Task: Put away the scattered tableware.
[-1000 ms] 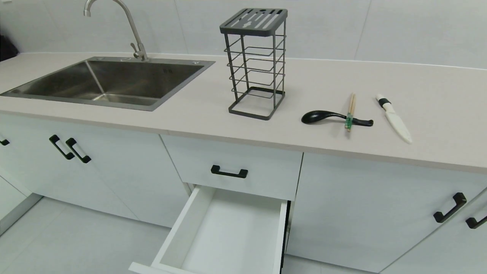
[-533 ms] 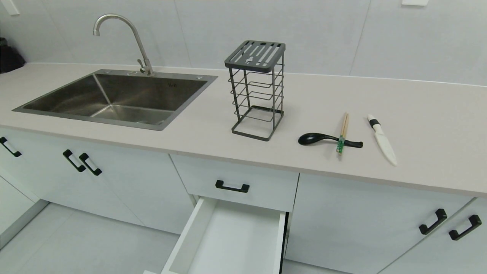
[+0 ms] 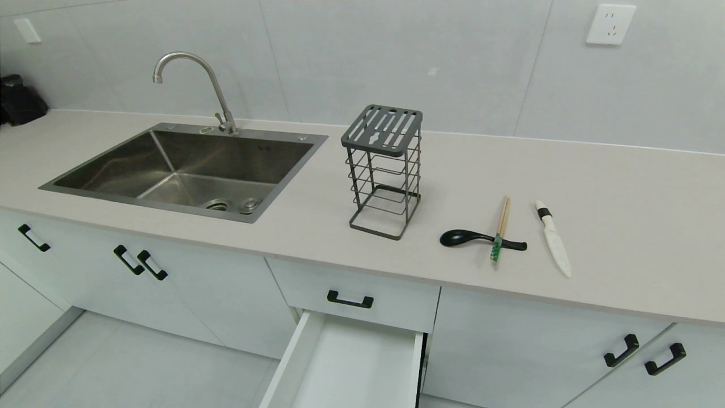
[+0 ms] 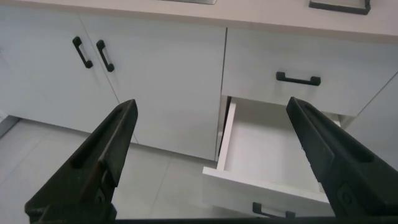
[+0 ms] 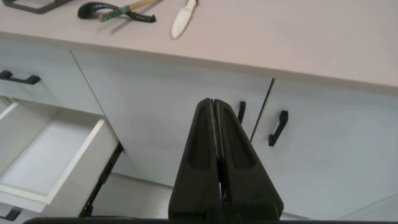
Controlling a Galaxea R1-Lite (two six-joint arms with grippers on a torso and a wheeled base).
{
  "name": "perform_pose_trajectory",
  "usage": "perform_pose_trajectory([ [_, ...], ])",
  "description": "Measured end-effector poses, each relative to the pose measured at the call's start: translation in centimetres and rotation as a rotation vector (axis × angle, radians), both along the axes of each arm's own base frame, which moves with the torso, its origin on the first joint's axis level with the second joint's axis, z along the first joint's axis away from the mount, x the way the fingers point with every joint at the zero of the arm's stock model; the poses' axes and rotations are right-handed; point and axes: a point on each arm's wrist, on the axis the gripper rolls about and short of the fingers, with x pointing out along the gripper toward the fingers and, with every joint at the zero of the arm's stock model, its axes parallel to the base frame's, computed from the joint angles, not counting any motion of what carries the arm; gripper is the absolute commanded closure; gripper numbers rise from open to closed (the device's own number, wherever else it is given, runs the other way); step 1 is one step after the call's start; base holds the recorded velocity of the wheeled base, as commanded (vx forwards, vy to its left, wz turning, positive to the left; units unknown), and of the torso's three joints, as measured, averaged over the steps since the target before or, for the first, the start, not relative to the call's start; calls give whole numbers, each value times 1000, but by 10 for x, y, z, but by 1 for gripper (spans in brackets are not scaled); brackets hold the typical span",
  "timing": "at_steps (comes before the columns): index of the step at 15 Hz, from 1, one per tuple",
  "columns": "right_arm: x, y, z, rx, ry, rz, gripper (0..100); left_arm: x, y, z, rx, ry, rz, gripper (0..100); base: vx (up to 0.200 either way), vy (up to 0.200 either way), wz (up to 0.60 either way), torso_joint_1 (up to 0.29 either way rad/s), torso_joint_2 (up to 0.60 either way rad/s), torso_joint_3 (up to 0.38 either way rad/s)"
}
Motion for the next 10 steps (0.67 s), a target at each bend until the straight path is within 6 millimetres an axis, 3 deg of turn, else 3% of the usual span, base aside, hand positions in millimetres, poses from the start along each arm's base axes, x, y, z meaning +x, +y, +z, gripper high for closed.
perform_pose_trajectory([
  [3,0,0,0,5,0,0,0,0,0,0,-3,0,1,0,0,0,0,116,-229,-106],
  [9,0,1,1,1,-11,30,0,0,0,0,-14,0,6,0,0,0,0,4,-12,-5],
  [10,0,1,7,-20,-74,63,0,0,0,0,-15,0,8,0,200,0,0,12,2,7],
])
